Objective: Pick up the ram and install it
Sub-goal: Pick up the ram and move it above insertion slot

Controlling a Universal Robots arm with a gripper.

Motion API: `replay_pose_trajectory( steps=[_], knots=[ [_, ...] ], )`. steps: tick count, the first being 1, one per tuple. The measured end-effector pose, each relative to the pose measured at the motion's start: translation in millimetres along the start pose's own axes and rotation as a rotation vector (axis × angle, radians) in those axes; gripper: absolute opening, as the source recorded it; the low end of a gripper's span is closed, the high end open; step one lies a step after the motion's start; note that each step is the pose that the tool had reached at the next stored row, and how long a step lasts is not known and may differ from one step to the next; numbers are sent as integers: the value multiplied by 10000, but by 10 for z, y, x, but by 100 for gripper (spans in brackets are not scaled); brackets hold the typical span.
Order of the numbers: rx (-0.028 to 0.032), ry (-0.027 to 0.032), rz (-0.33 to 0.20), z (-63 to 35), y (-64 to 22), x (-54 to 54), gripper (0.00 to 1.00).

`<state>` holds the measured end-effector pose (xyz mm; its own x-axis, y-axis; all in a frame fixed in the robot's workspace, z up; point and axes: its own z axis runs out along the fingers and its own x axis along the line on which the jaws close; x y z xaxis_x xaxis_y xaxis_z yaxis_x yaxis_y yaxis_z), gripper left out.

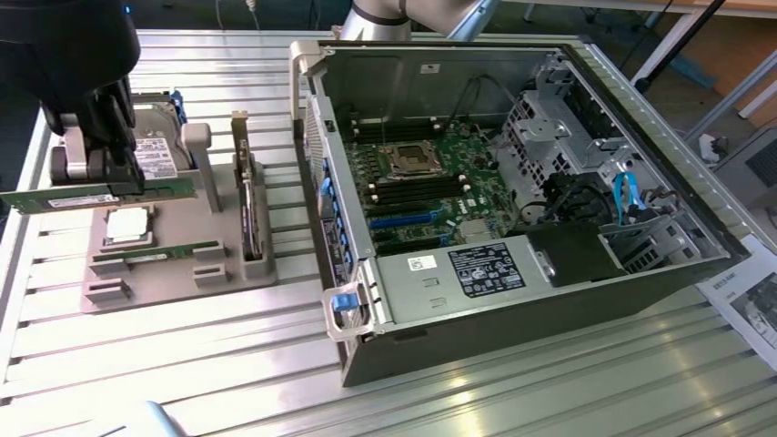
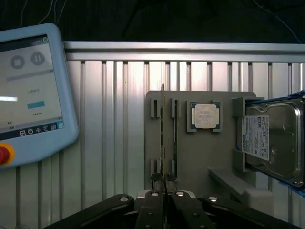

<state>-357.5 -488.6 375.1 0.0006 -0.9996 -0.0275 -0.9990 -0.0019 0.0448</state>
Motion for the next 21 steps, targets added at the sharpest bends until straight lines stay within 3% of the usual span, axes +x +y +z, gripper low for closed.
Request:
replay_pose_trajectory(
  steps=[12, 21],
  knots=[
    [-4, -2, 1, -9, -217, 0, 12],
    [-40, -12, 2, -37, -445, -1, 12]
  ],
)
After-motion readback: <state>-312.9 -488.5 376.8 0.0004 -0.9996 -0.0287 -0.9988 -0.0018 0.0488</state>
